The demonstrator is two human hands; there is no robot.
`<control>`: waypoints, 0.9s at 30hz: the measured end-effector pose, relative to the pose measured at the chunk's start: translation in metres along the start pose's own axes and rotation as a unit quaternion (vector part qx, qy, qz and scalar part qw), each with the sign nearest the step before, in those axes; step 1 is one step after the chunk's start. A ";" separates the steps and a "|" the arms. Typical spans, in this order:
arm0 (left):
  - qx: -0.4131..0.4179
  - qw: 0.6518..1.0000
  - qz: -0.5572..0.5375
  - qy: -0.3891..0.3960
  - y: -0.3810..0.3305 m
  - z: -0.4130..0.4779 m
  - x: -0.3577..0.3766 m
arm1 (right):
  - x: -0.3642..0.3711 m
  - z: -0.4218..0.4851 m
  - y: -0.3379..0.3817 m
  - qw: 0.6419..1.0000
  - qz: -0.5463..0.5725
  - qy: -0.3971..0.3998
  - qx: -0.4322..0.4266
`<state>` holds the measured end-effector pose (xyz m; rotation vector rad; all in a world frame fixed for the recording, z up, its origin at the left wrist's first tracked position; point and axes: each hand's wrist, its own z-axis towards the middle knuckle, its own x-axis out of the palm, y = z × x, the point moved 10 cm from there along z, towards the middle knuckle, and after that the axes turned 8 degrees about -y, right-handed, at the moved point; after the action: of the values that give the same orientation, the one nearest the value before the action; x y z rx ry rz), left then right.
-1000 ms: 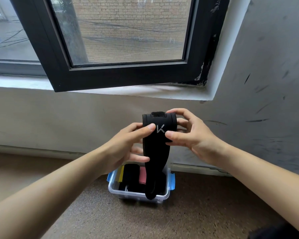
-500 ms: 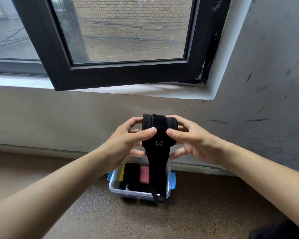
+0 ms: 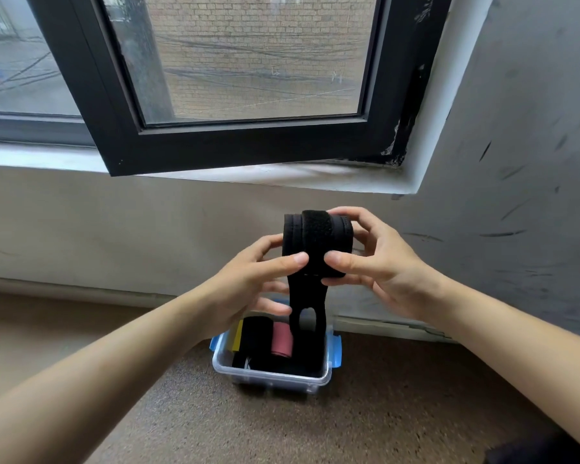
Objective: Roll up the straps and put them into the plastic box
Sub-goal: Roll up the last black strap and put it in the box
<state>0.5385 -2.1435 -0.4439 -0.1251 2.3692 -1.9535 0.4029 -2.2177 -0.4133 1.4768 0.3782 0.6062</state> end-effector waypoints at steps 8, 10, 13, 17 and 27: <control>-0.028 0.999 -0.042 0.001 0.007 0.002 0.005 | 0.009 -0.002 0.004 0.996 -0.071 0.031 -0.050; -0.017 0.998 -0.061 -0.008 0.004 0.003 0.003 | 0.009 -0.002 0.002 0.995 -0.084 0.031 -0.039; 0.006 0.997 -0.081 -0.013 -0.001 0.003 0.000 | 0.010 -0.004 -0.007 0.998 -0.046 0.043 0.029; 0.049 0.996 -0.074 -0.010 -0.007 0.002 -0.004 | 0.014 -0.008 -0.016 0.993 -0.019 0.057 0.101; 0.049 0.998 -0.028 0.011 -0.006 0.002 -0.004 | 0.009 -0.005 -0.021 0.995 -0.009 0.039 0.095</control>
<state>0.5433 -2.1464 -0.4384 -0.1667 2.3021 -2.1012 0.4101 -2.2088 -0.4336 1.6317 0.5205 0.6278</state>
